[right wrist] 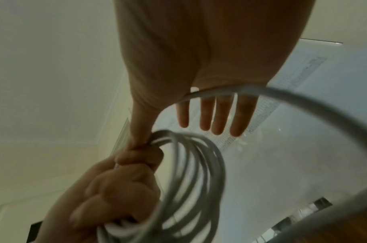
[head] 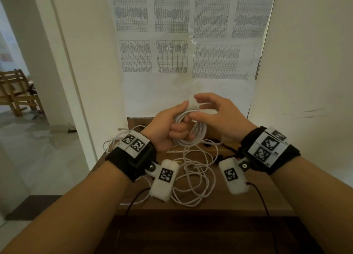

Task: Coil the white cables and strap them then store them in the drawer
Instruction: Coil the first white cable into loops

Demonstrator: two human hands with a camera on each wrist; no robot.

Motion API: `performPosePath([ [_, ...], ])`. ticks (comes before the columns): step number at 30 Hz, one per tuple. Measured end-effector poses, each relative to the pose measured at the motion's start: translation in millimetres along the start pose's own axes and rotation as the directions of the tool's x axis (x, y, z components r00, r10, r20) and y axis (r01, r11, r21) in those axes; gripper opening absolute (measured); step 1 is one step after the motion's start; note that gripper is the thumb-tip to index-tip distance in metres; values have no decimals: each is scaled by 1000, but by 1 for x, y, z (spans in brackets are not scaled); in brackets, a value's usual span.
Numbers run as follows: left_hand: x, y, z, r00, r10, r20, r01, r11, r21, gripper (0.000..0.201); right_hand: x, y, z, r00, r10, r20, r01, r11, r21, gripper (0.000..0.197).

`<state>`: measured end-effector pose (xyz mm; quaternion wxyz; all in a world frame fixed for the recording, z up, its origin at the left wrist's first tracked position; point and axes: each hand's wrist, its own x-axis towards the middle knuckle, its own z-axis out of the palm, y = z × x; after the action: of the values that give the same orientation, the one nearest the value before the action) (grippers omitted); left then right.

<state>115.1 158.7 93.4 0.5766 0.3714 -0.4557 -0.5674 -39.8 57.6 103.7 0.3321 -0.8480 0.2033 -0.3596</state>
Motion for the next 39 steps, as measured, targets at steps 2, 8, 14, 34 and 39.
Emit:
performPosePath([
  [2, -2, 4, 2, 997, -6, 77, 19, 984, -176, 49, -1, 4, 6, 988, 71, 136, -105, 960, 260, 64],
  [8, -2, 6, 8, 1000, 8, 30, -1, 978, -207, 45, -4, 1, 10, 954, 136, 269, -290, 653, 699, 31],
  [14, 2, 2, 7, 994, 36, -108, -46, 995, -87, 46, -3, -2, 14, 955, 77, 288, -282, 548, 788, 14],
  [34, -3, 18, 10, 974, 150, -168, -215, 837, -503, 56, -11, 15, 12, 966, 143, 214, -247, 746, 619, 52],
  [39, -1, 23, 17, 945, 238, -225, -318, 832, -455, 53, -10, 20, 28, 953, 247, 176, -303, 771, 560, 15],
])
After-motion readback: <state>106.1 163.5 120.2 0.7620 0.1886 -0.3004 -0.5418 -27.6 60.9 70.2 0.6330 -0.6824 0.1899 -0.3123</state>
